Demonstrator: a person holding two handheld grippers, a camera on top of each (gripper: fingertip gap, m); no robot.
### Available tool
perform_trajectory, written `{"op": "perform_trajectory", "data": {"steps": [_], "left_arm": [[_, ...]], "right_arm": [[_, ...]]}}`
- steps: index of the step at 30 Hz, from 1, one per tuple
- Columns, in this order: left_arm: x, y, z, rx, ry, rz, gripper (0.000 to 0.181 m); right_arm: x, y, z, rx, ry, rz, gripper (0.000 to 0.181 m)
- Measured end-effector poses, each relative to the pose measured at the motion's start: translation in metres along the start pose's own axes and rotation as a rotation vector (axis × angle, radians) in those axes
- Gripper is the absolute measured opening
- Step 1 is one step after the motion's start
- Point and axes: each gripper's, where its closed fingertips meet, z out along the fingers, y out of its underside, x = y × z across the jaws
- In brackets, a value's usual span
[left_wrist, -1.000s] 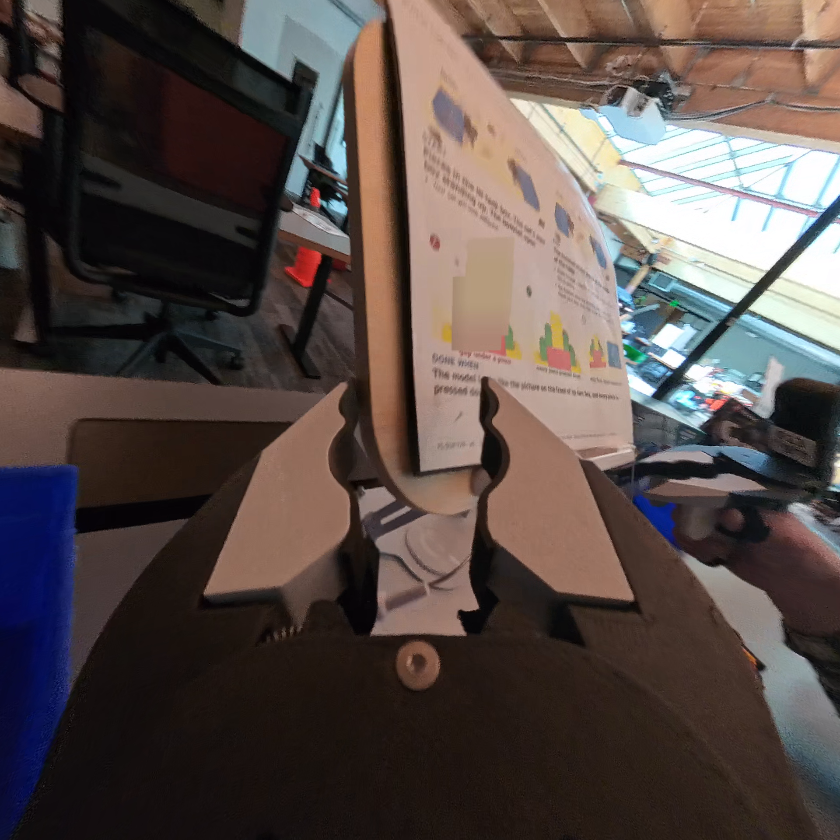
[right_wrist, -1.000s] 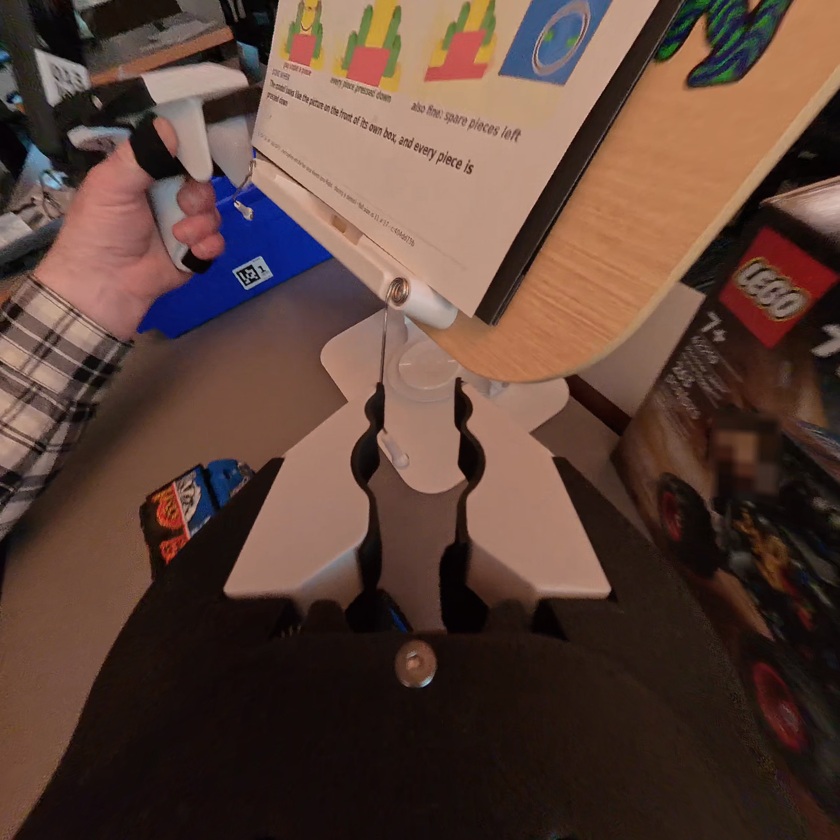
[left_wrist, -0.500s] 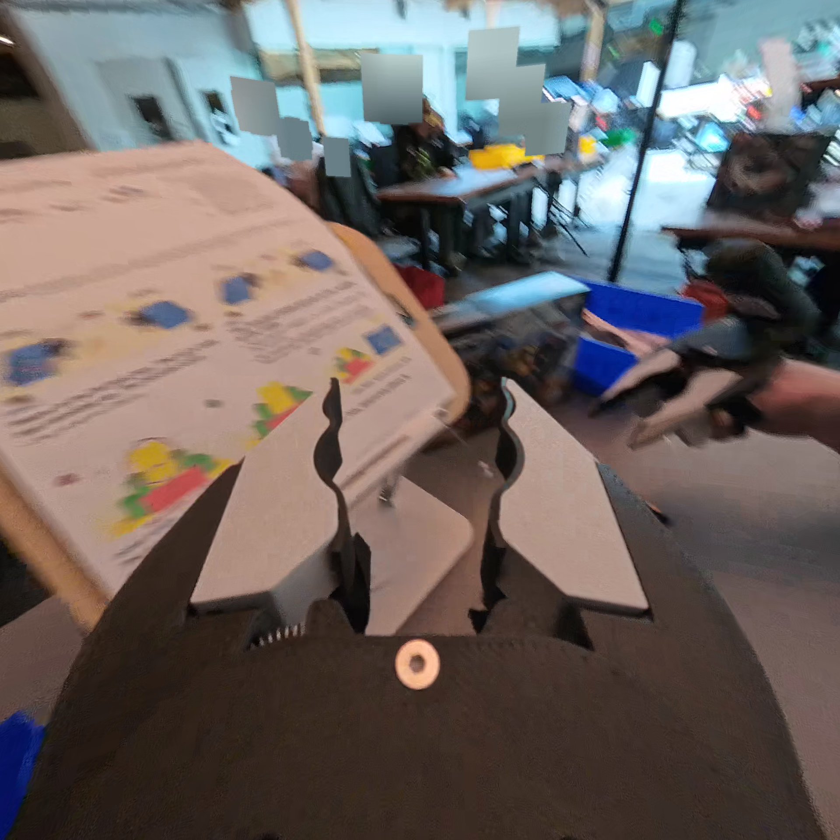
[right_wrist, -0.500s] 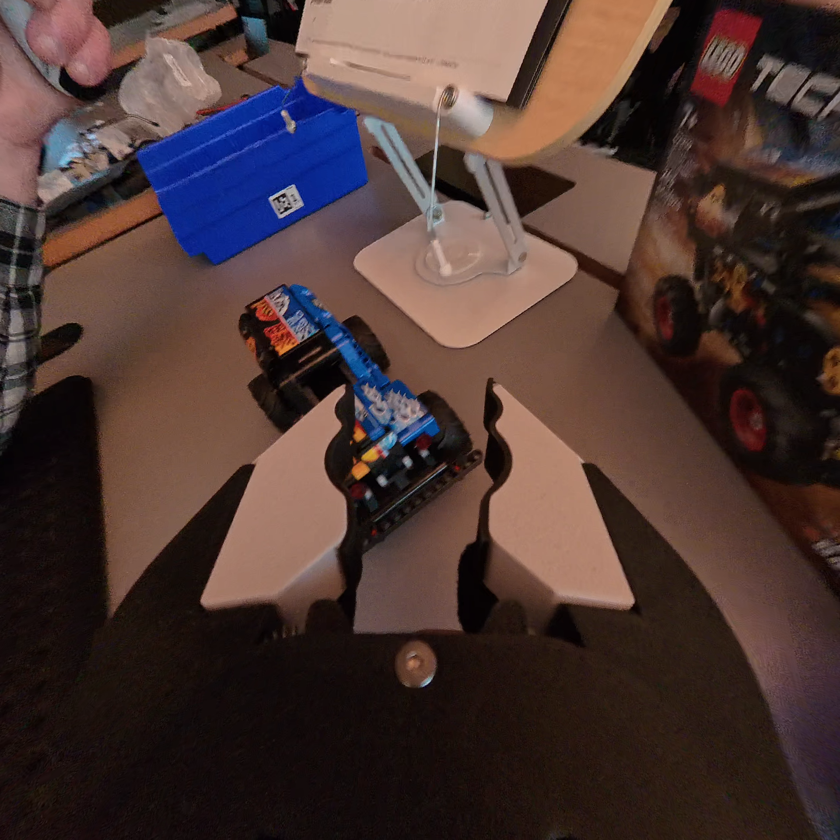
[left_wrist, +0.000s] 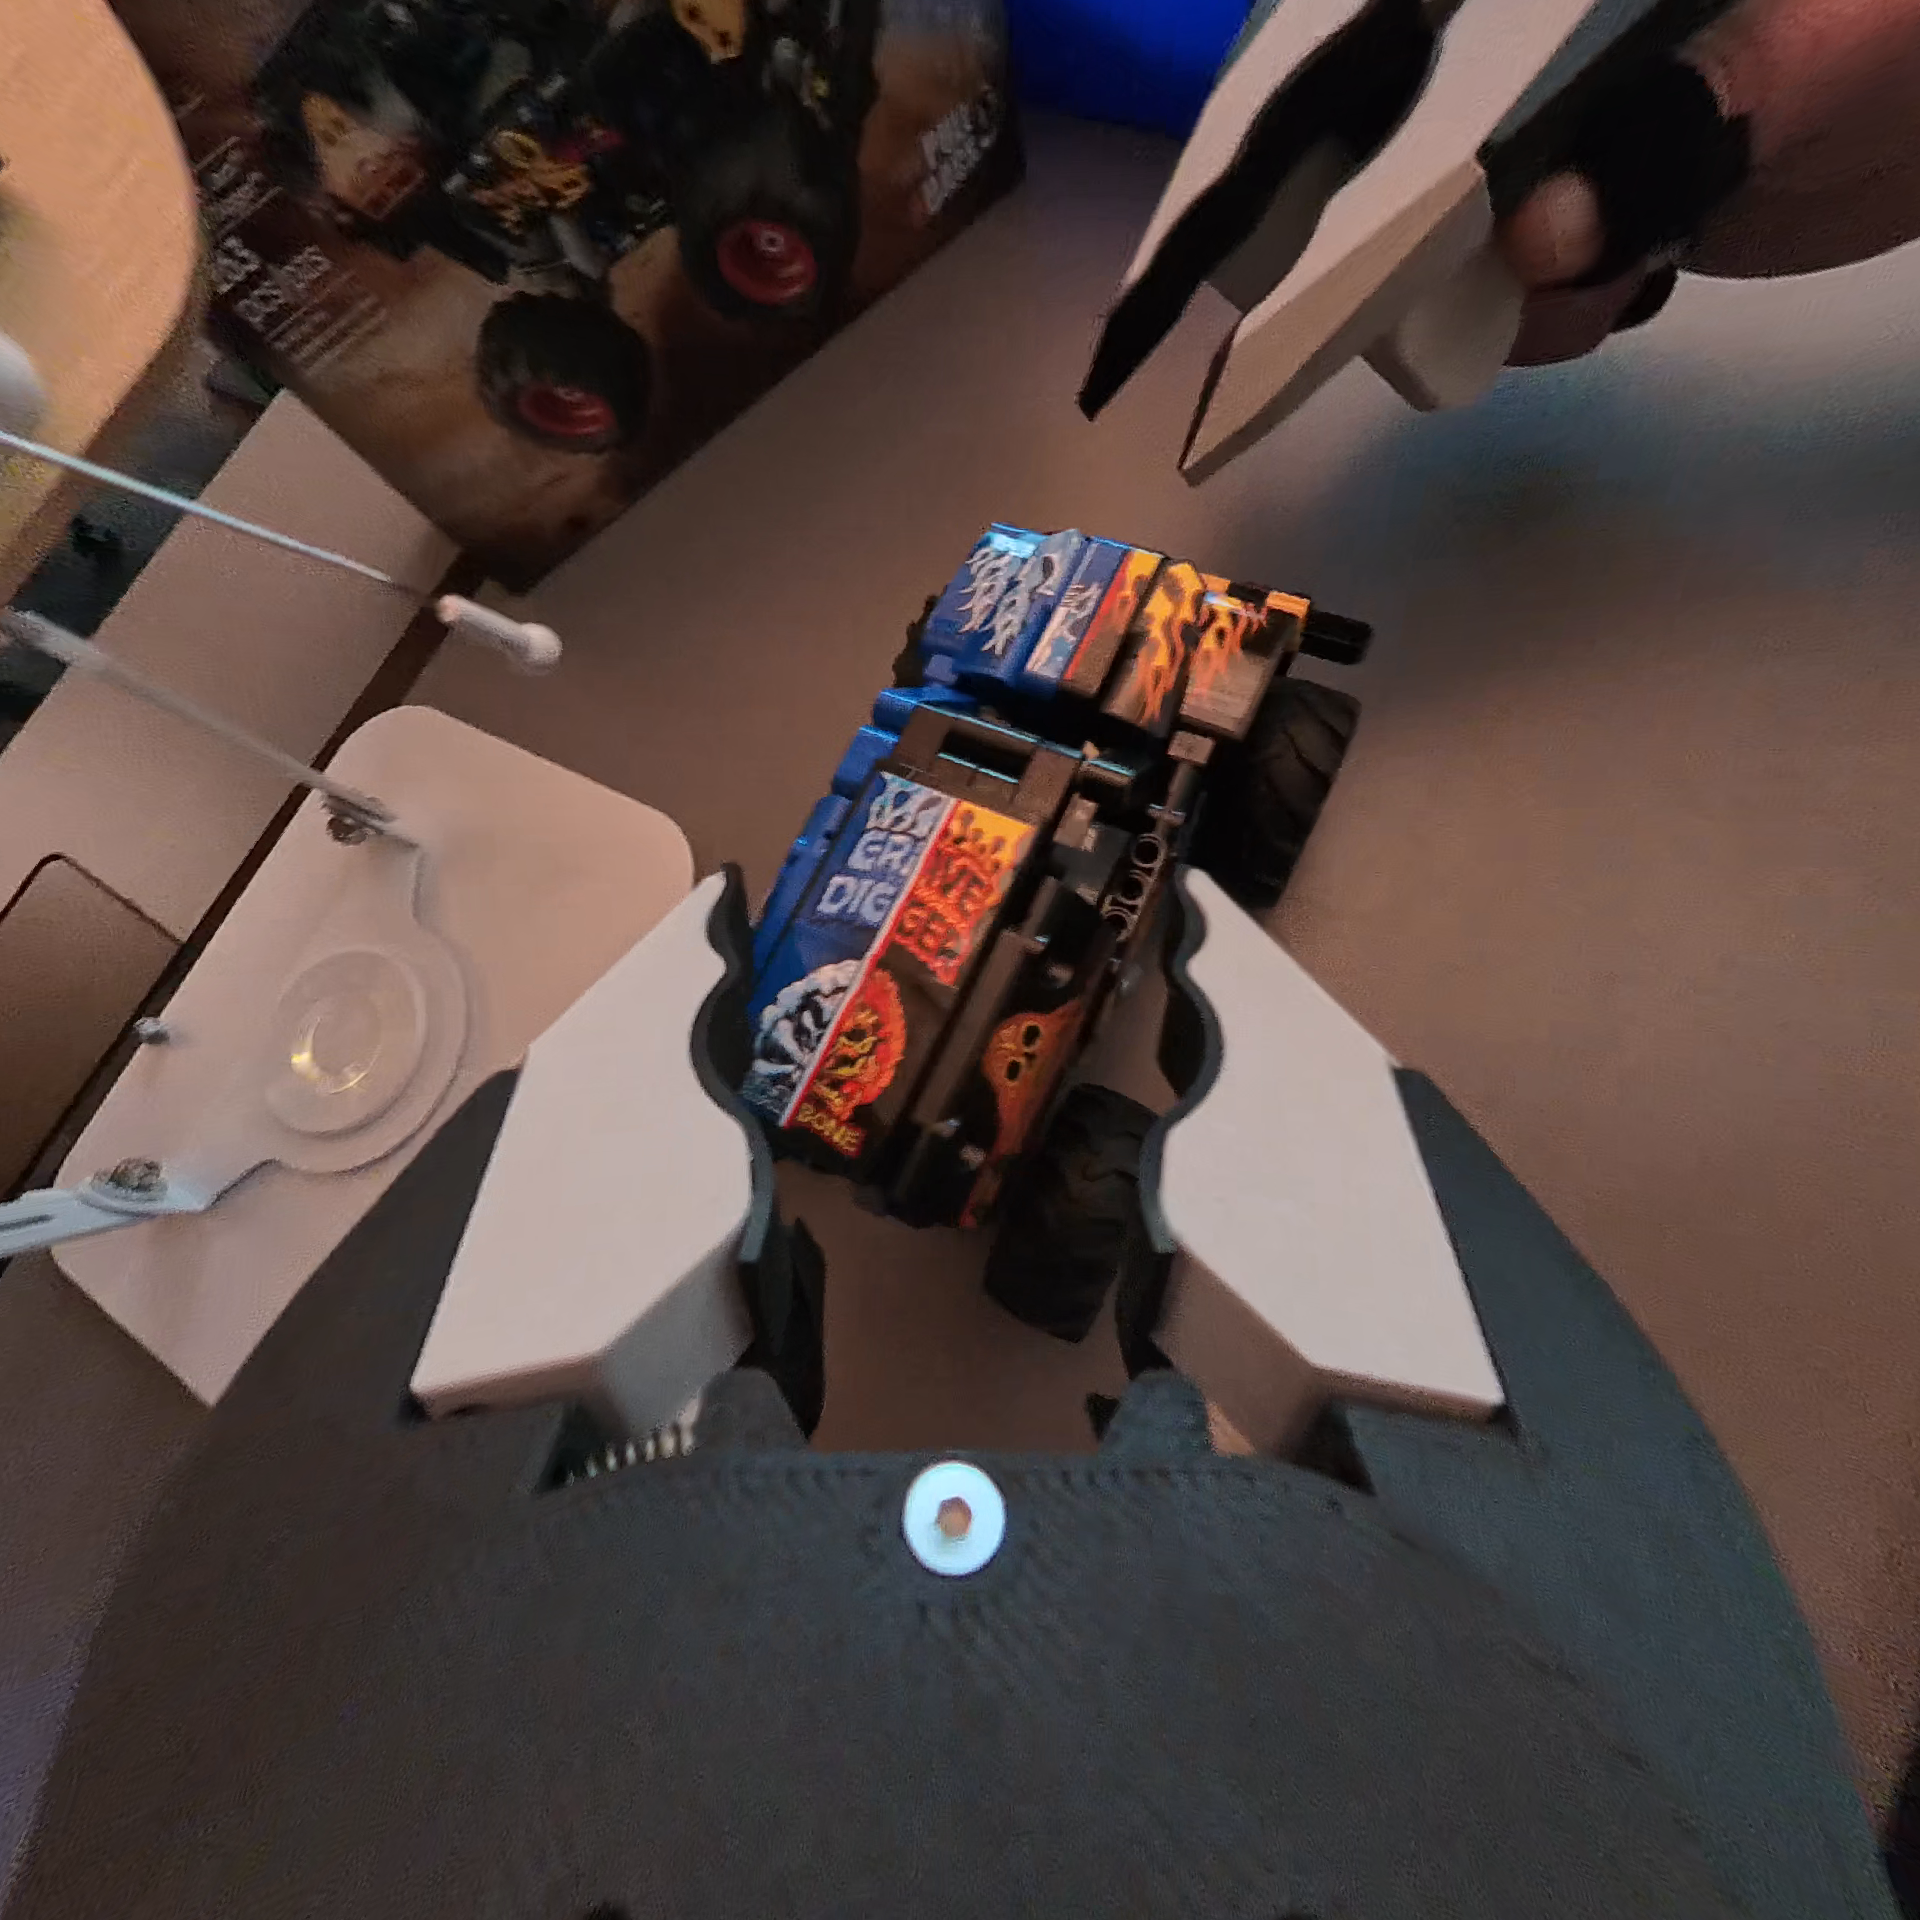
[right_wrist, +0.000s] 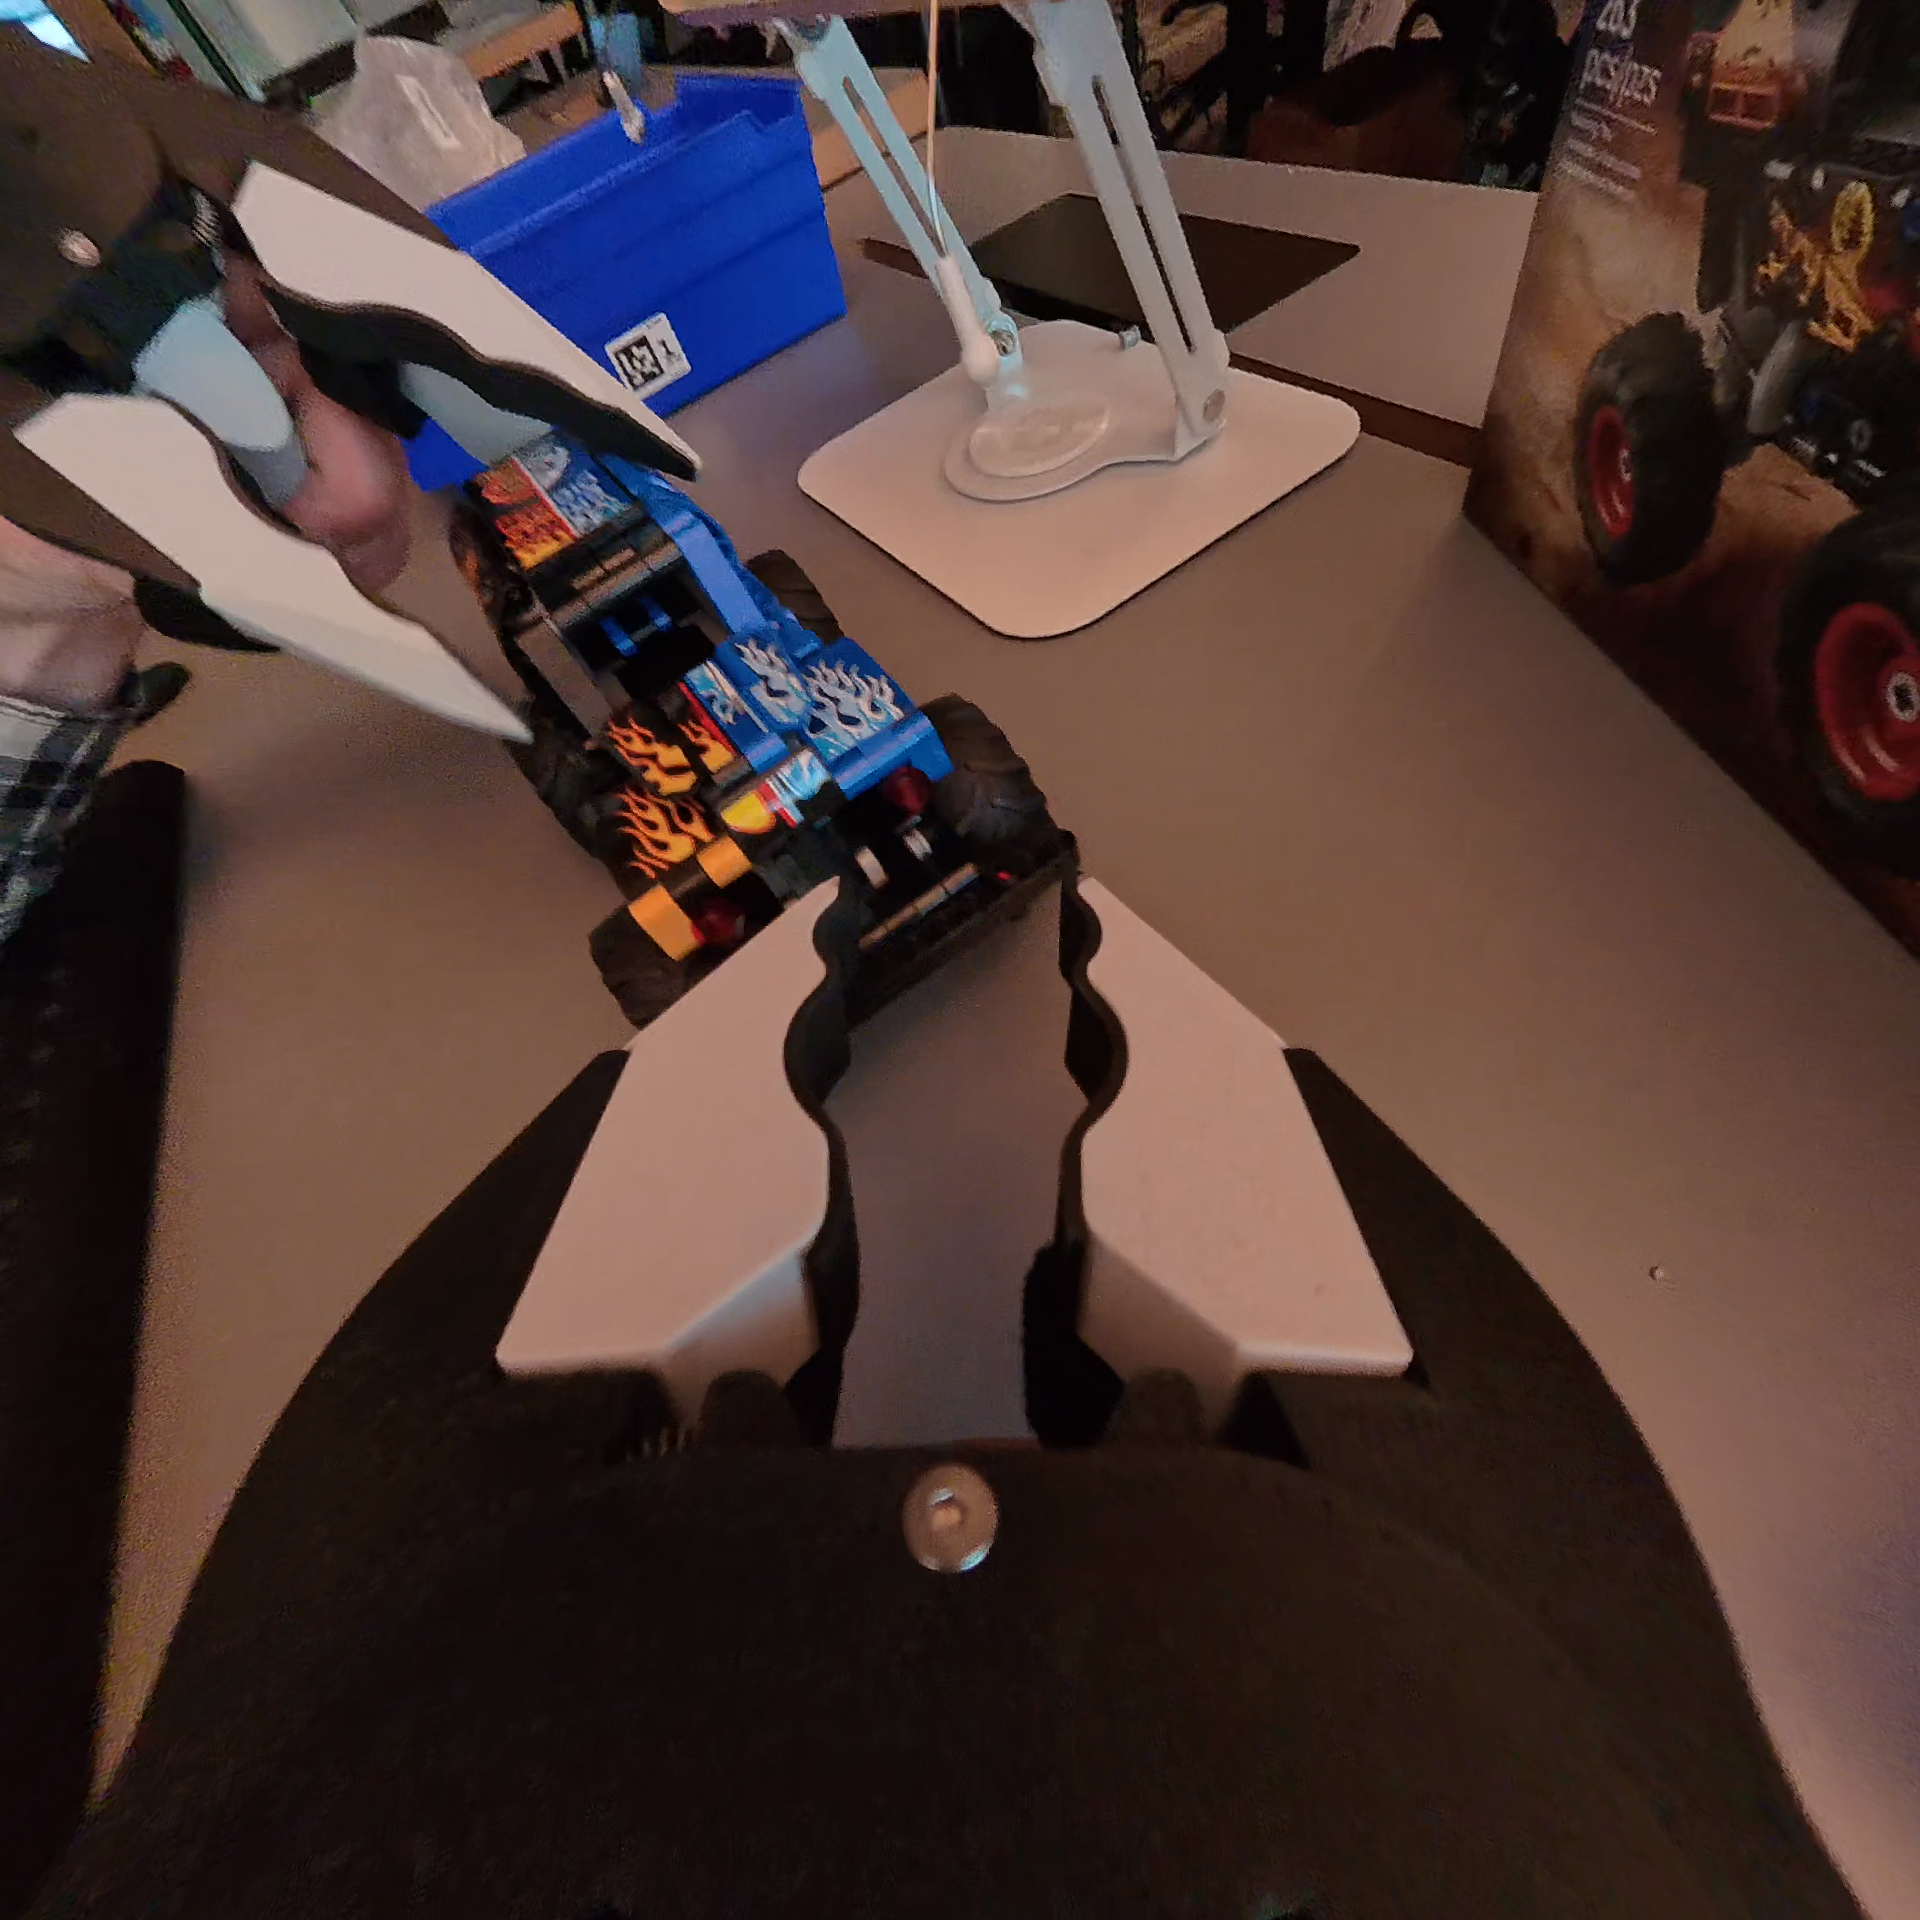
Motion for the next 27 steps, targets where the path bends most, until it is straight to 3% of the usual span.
{"op": "perform_trajectory", "data": {"steps": [12,18,21,24,25,27], "left_arm": [[-0.03,0.035,-0.032,-0.06,-0.135,-0.106,0.067],[-0.027,0.054,-0.049,-0.092,-0.063,-0.119,0.104],[-0.03,0.069,-0.045,-0.182,-0.095,-0.08,0.123],[-0.04,0.076,-0.039,-0.236,-0.22,0.031,0.112],[-0.044,0.075,-0.04,-0.235,-0.258,0.044,0.1],[-0.044,0.073,-0.038,-0.212,-0.264,0.041,0.101]], "right_arm": [[-0.002,0.013,0.008,-0.056,-0.012,-0.055,0.042],[-0.009,0.021,0.018,-0.106,-0.026,-0.106,0.043],[-0.015,0.022,0.021,-0.115,-0.033,-0.128,0.043],[-0.017,0.022,0.022,-0.124,-0.026,-0.151,0.043],[-0.018,0.022,0.022,-0.125,-0.024,-0.155,0.042],[-0.018,0.022,0.021,-0.125,-0.021,-0.159,0.042]]}}
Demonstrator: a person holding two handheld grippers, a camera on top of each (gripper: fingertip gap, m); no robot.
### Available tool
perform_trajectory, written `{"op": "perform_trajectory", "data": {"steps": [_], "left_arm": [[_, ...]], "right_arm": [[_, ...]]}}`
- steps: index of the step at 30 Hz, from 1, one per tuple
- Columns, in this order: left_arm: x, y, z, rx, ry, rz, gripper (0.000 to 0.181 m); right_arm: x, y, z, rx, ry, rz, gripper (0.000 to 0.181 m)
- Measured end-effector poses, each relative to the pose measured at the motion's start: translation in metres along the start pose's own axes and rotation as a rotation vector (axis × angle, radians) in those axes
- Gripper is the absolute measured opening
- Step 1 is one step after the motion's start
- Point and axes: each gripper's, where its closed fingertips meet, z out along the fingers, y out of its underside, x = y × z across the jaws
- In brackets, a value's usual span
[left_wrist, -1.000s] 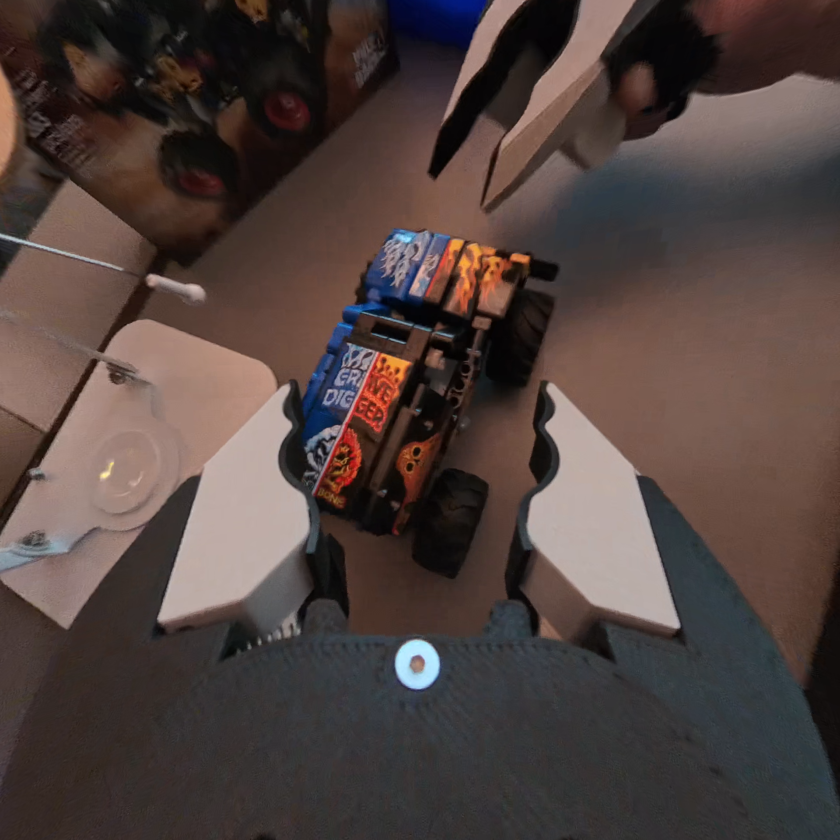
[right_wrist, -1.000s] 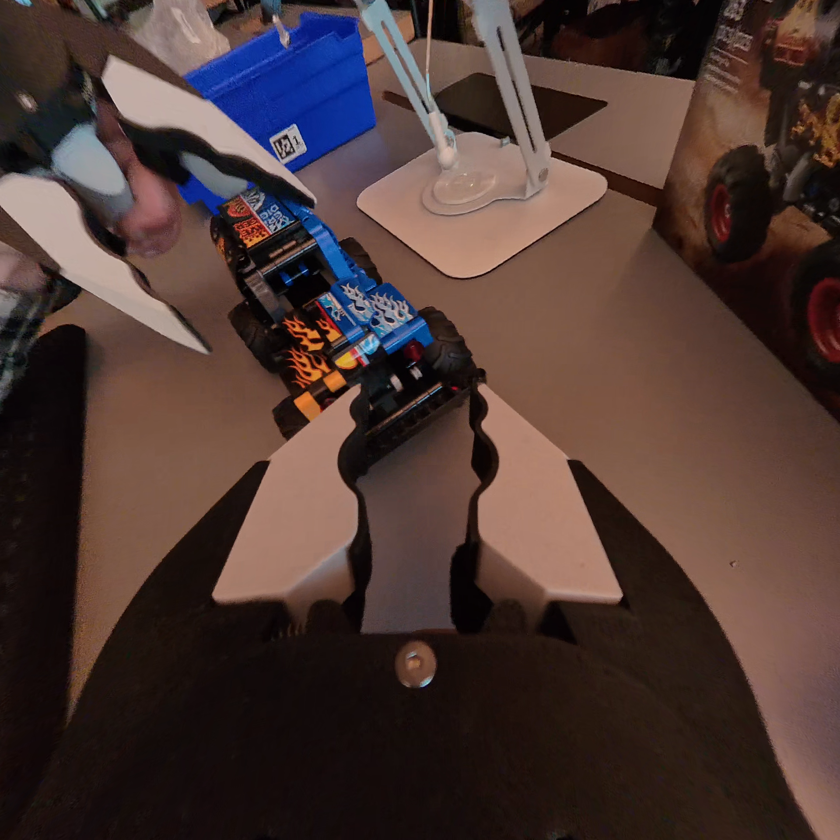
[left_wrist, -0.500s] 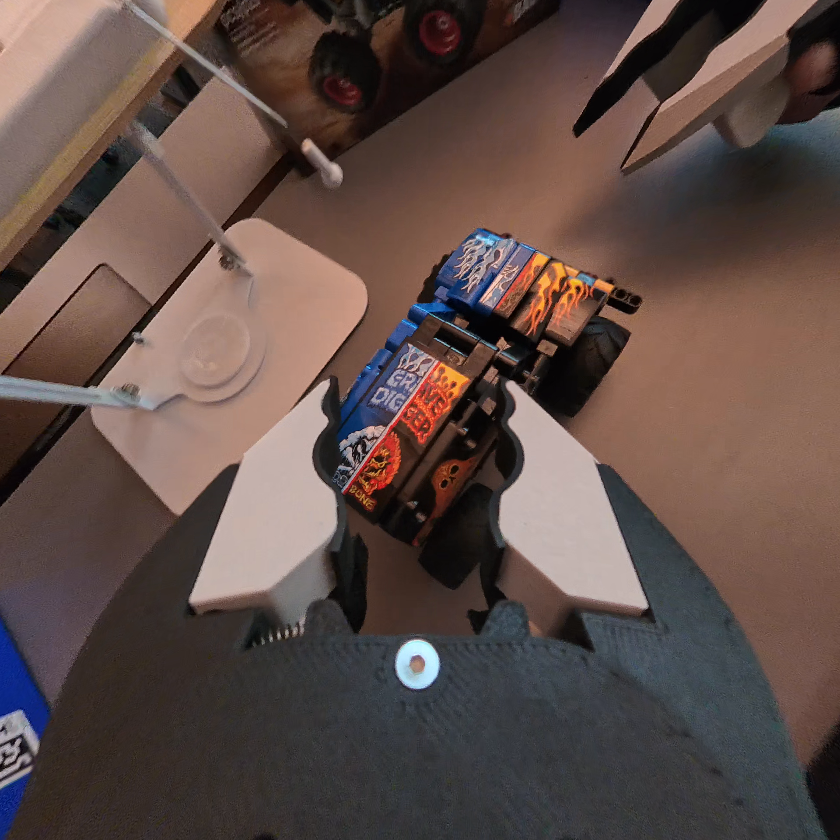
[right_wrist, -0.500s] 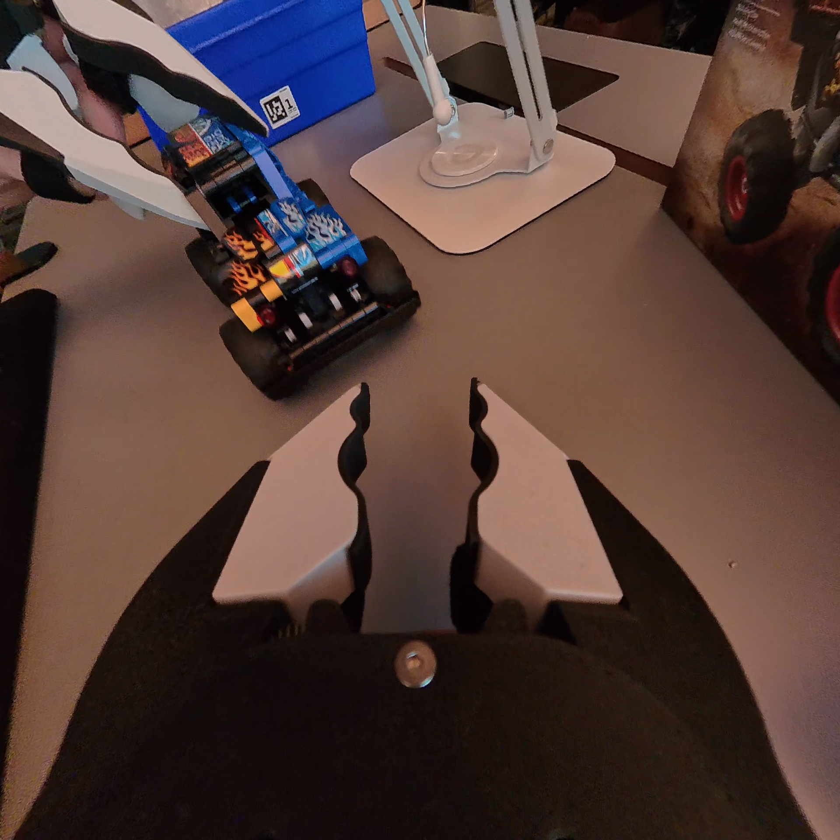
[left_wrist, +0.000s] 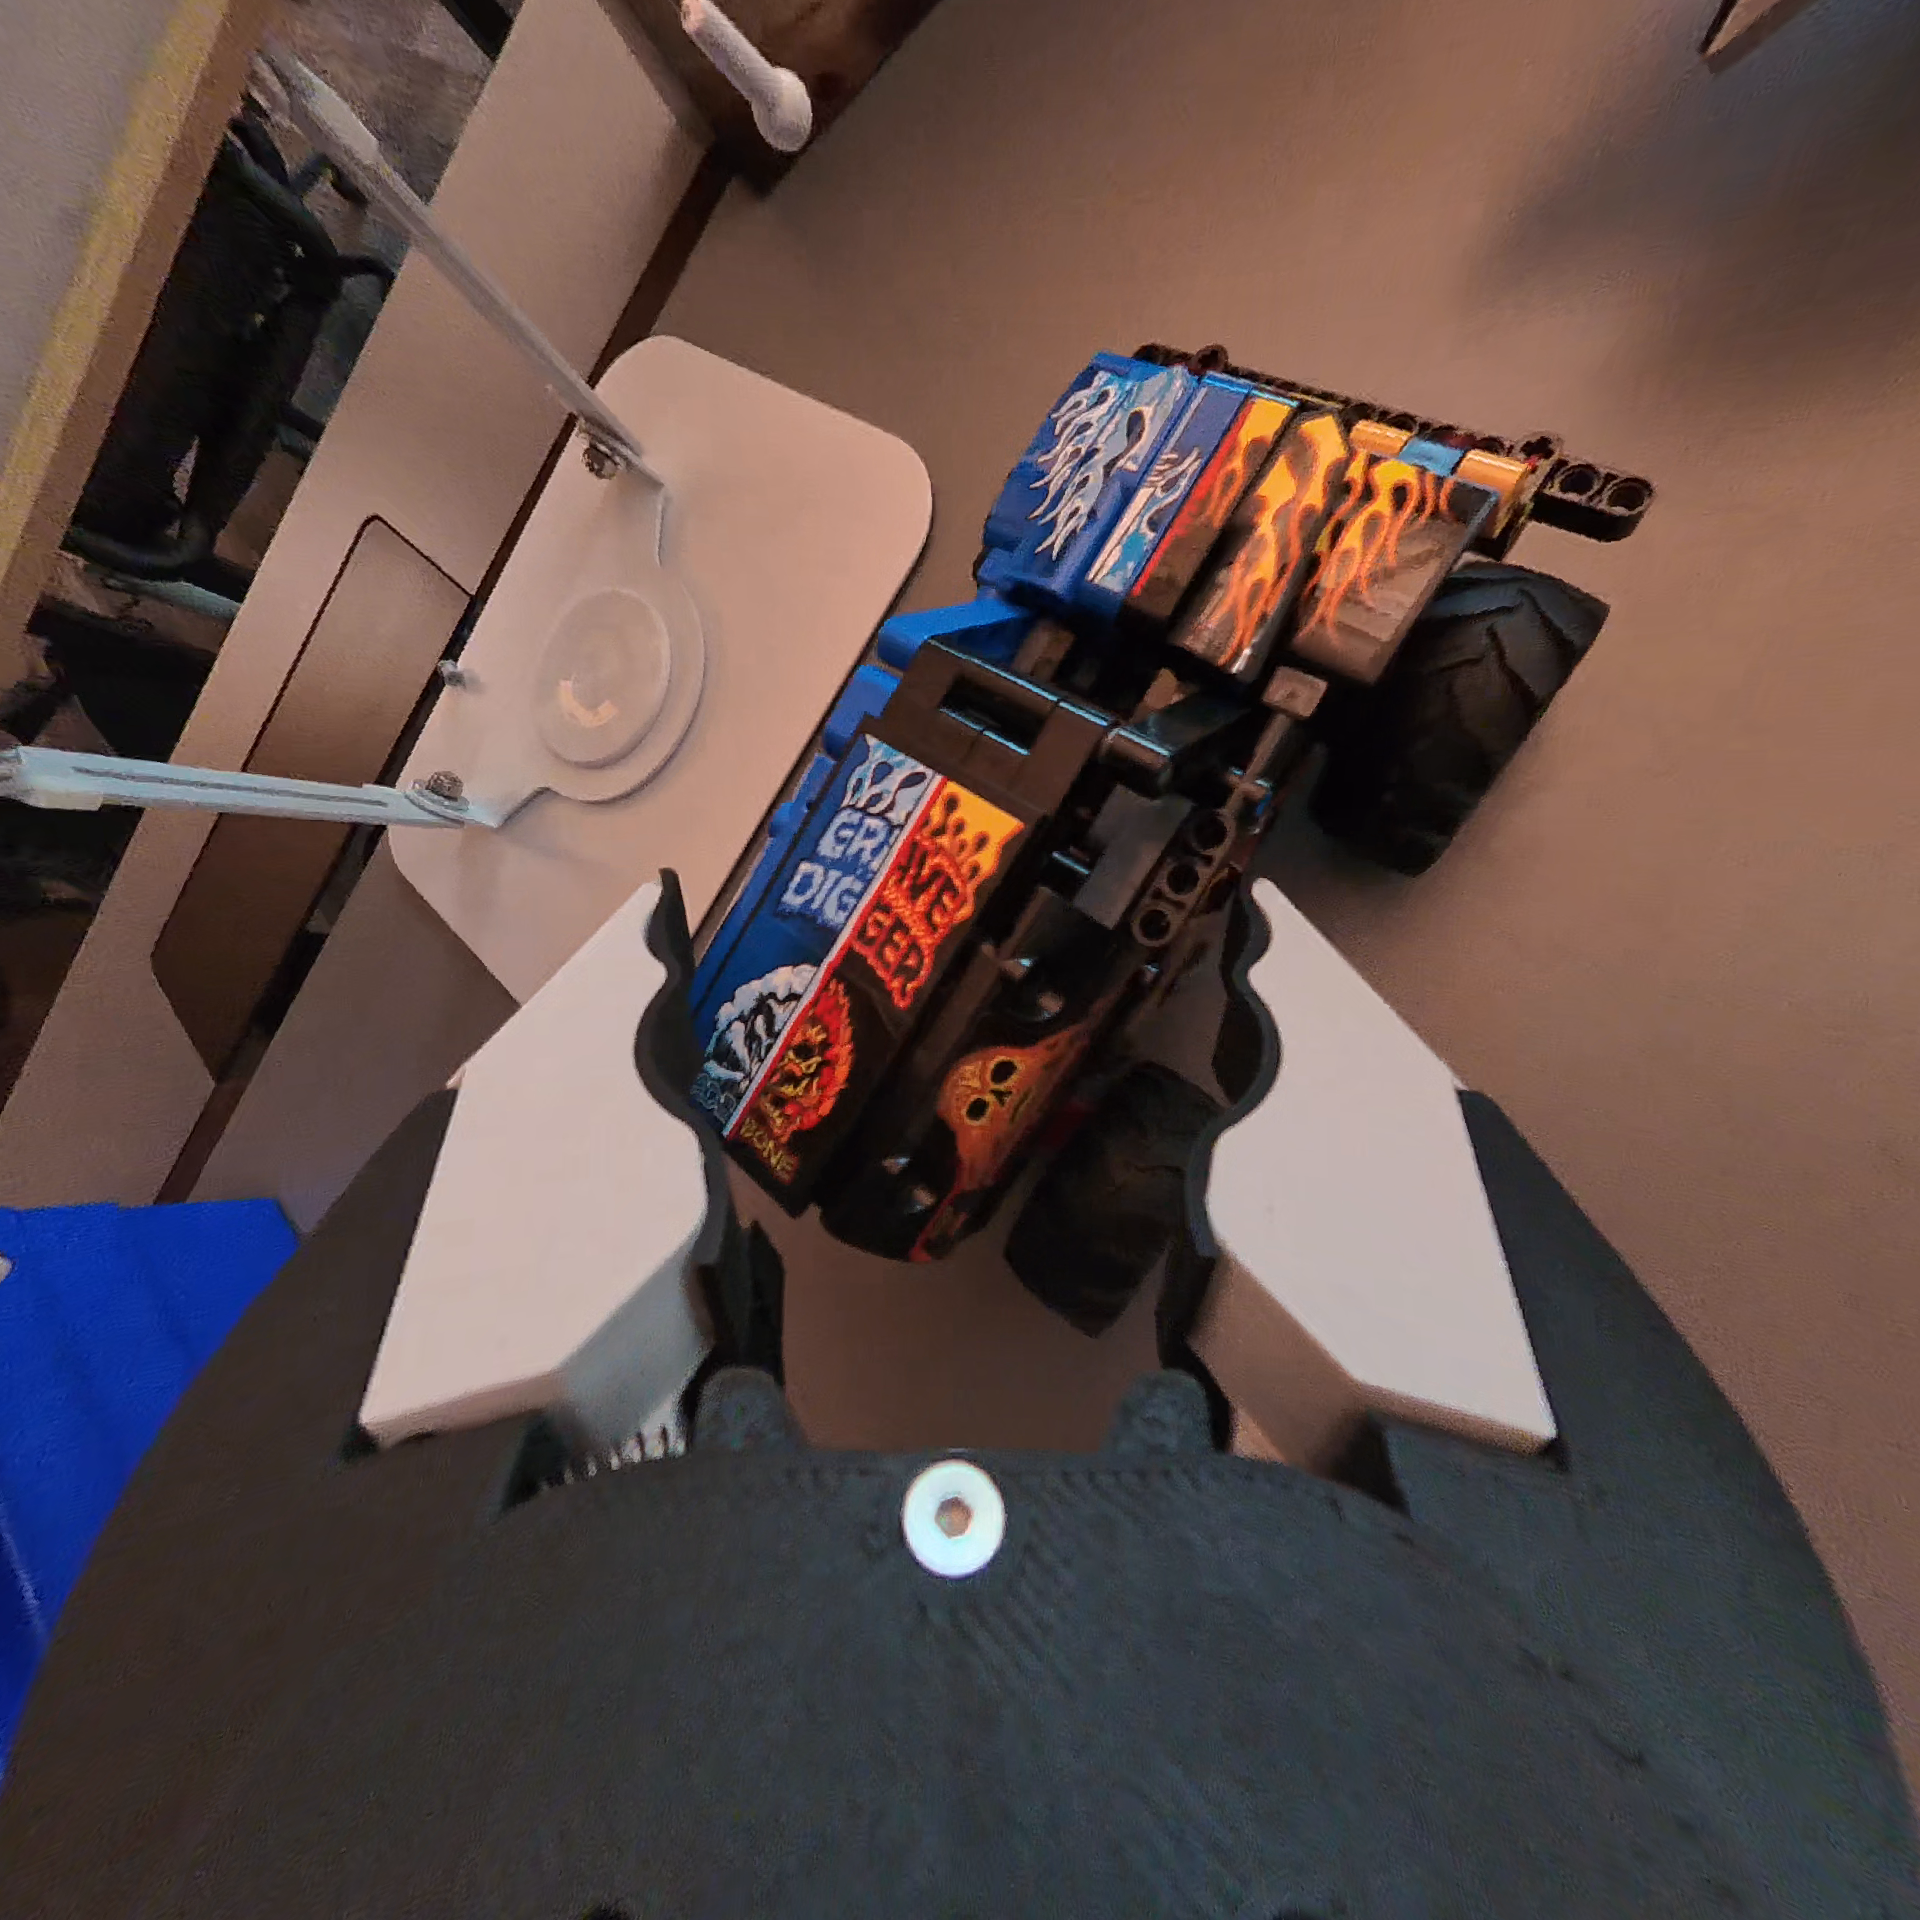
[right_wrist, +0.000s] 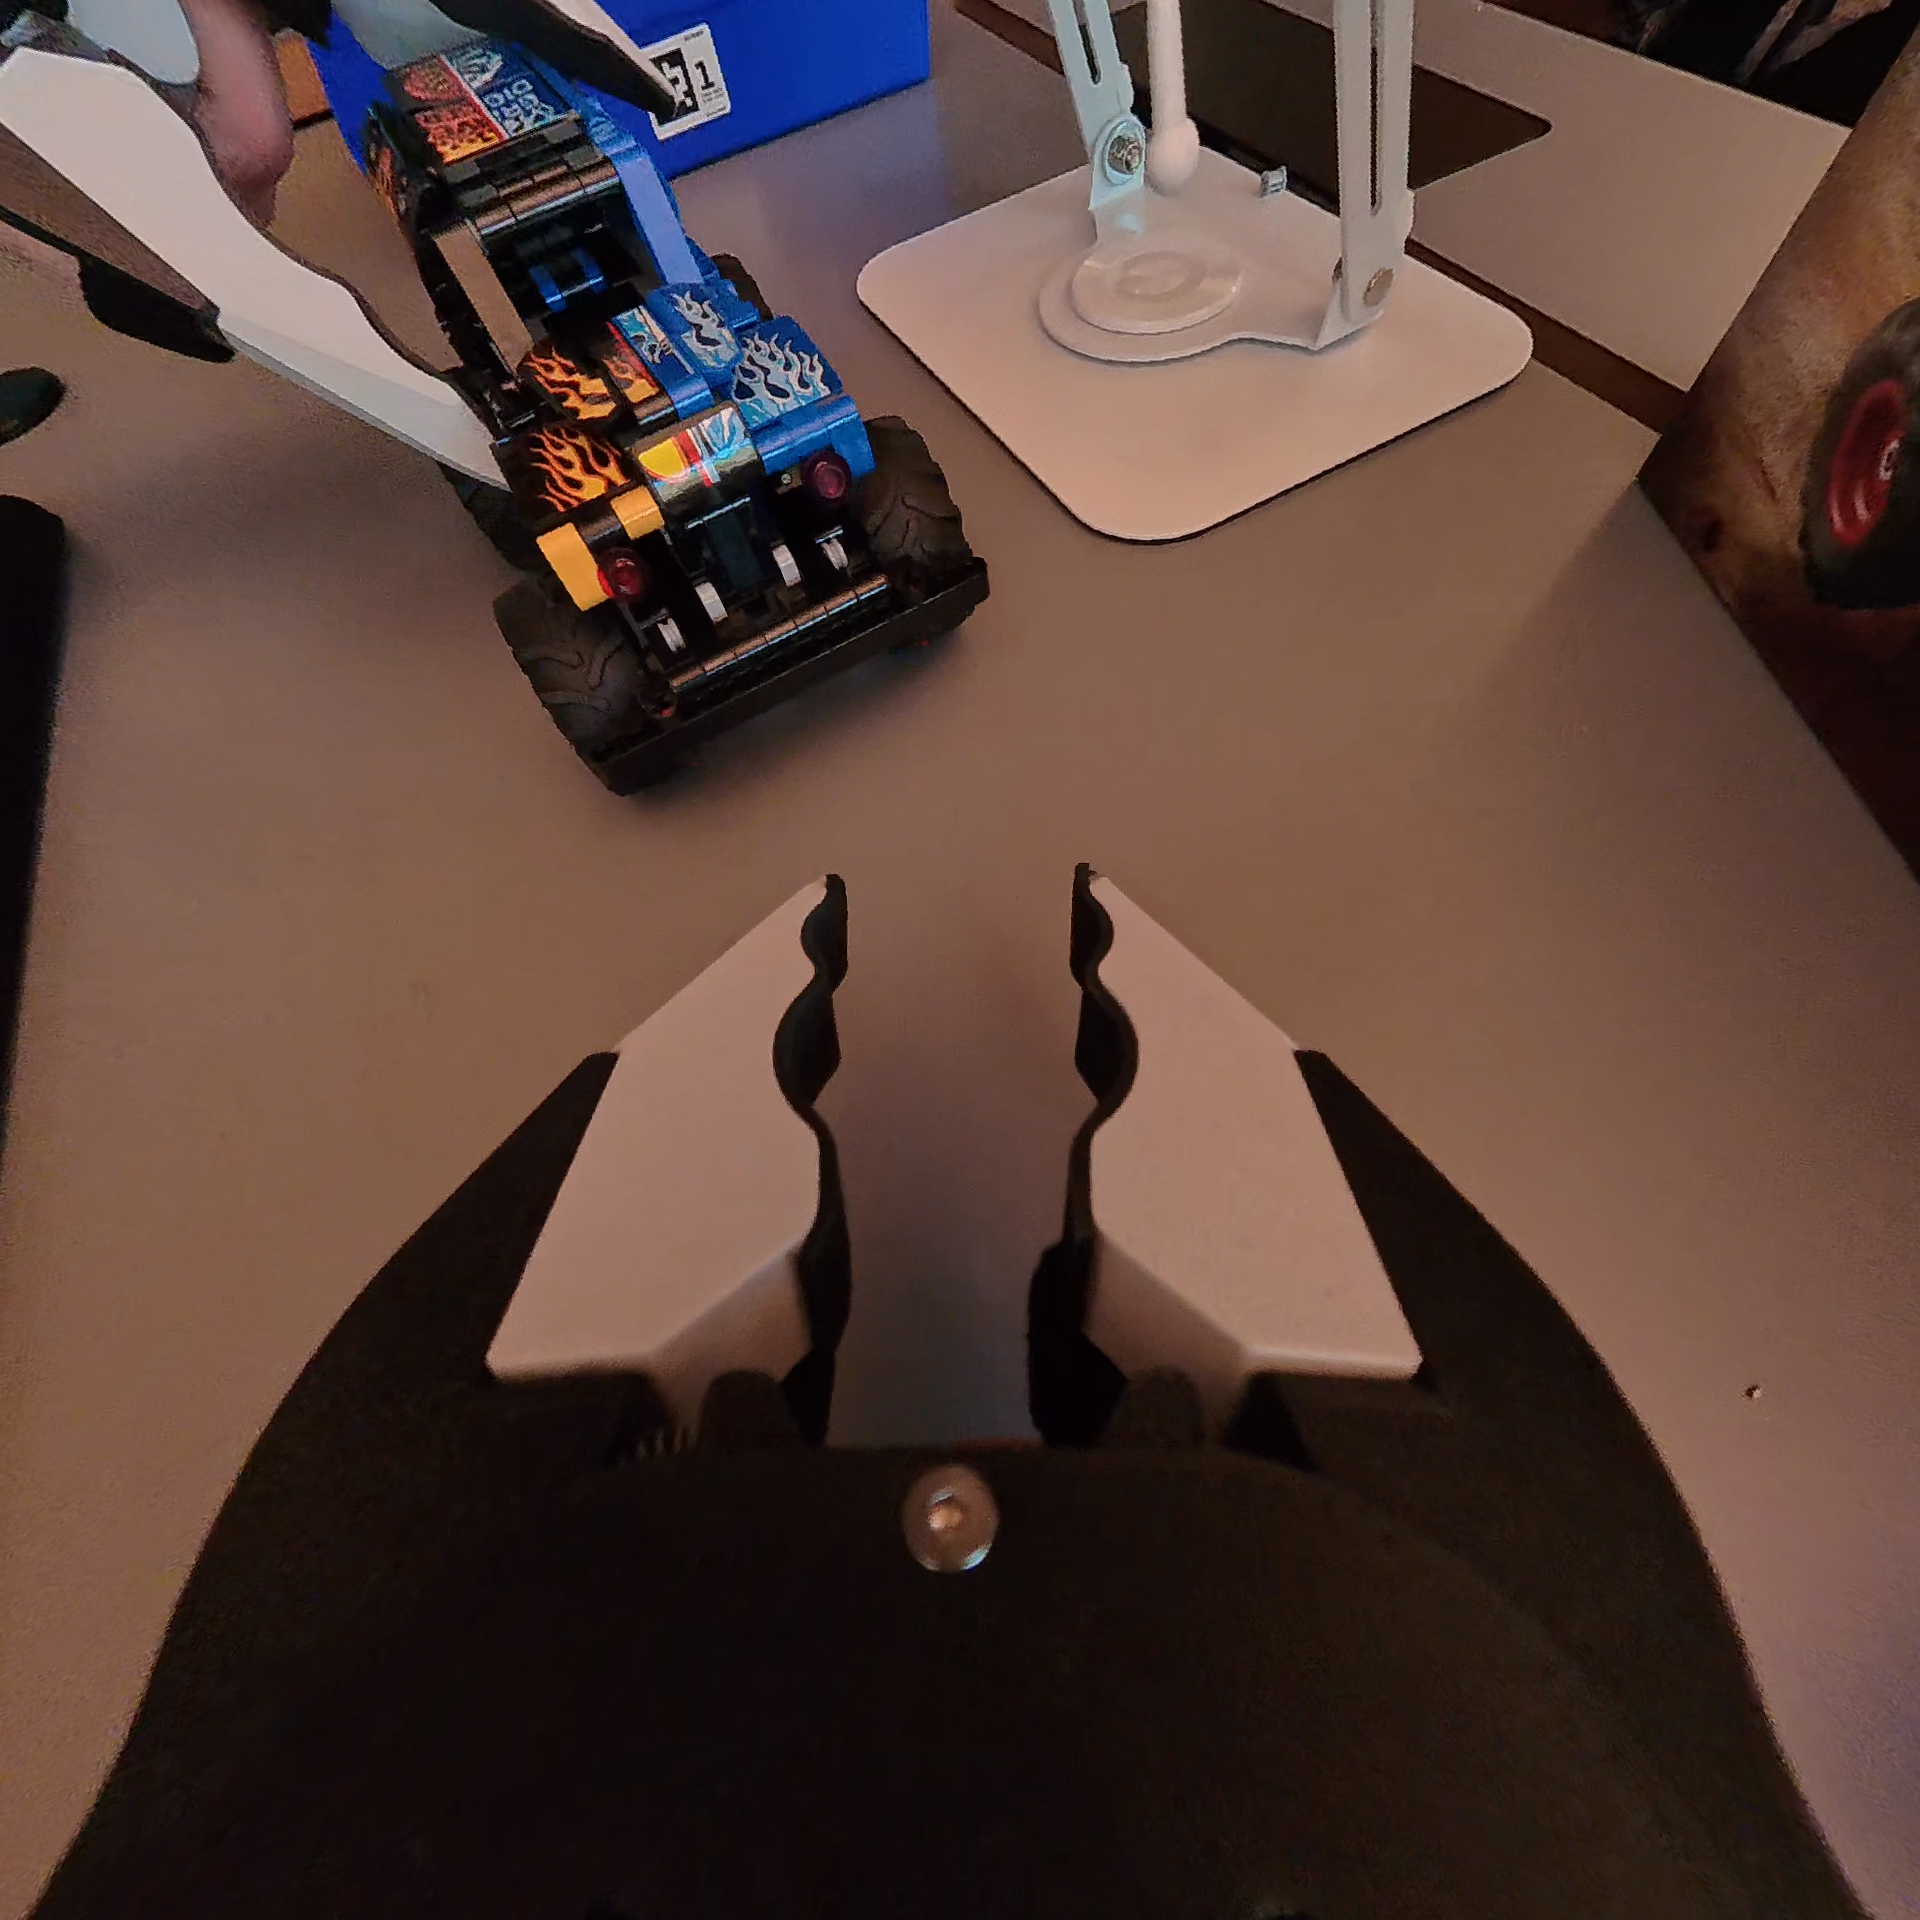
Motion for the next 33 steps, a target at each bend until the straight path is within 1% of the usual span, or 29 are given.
{"op": "perform_trajectory", "data": {"steps": [4,10,12,14,15,17,19,20,22,23,24,25,29,31,33], "left_arm": [[-0.006,0.007,-0.003,-0.025,-0.046,-0.032,0.099],[-0.028,0.035,-0.013,-0.105,-0.142,-0.157,0.099],[-0.03,0.041,-0.017,-0.124,-0.142,-0.177,0.1],[-0.028,0.041,-0.019,-0.115,-0.131,-0.172,0.1],[-0.027,0.04,-0.02,-0.102,-0.121,-0.184,0.103],[-0.027,0.038,-0.027,-0.074,-0.124,-0.195,0.099],[-0.024,0.035,-0.032,-0.044,-0.119,-0.215,0.1],[-0.022,0.035,-0.036,-0.031,-0.119,-0.233,0.103],[-0.021,0.04,-0.045,-0.025,-0.146,-0.258,0.105],[-0.018,0.04,-0.049,-0.002,-0.152,-0.271,0.107],[-0.015,0.042,-0.053,0.016,-0.148,-0.289,0.105],[-0.009,0.045,-0.054,0.025,-0.128,-0.303,0.096],[0.002,0.06,-0.057,0.055,-0.123,-0.356,0.095],[0.009,0.062,-0.054,0.085,-0.089,-0.405,0.095],[0.015,0.065,-0.047,0.084,-0.065,-0.426,0.093]], "right_arm": [[0.0,-0.001,0.0,0.006,0.003,-0.003,0.04],[0.011,0.007,0.0,0.004,0.021,0.017,0.038],[0.011,0.005,-0.002,0.015,0.02,0.021,0.038],[0.009,0.002,-0.004,0.029,0.019,0.016,0.039],[0.008,0.001,-0.004,0.032,0.019,0.012,0.04],[0.006,-0.001,-0.004,0.033,0.017,0.002,0.042],[0.002,-0.002,-0.001,0.028,0.013,-0.007,0.045],[0.0,-0.003,0.001,0.026,0.014,-0.015,0.045],[-0.006,-0.002,0.008,0.01,0.011,-0.033,0.047],[-0.01,-0.002,0.012,0.0,0.005,-0.043,0.051],[-0.016,-0.004,0.016,-0.005,-0.003,-0.055,0.054],[-0.022,-0.006,0.019,-0.004,-0.007,-0.072,0.054],[-0.043,-0.02,0.04,-0.002,-0.006,-0.129,0.056],[-0.046,-0.023,0.053,-0.025,0.027,-0.156,0.057],[-0.045,-0.023,0.062,-0.043,0.048,-0.162,0.059]]}}
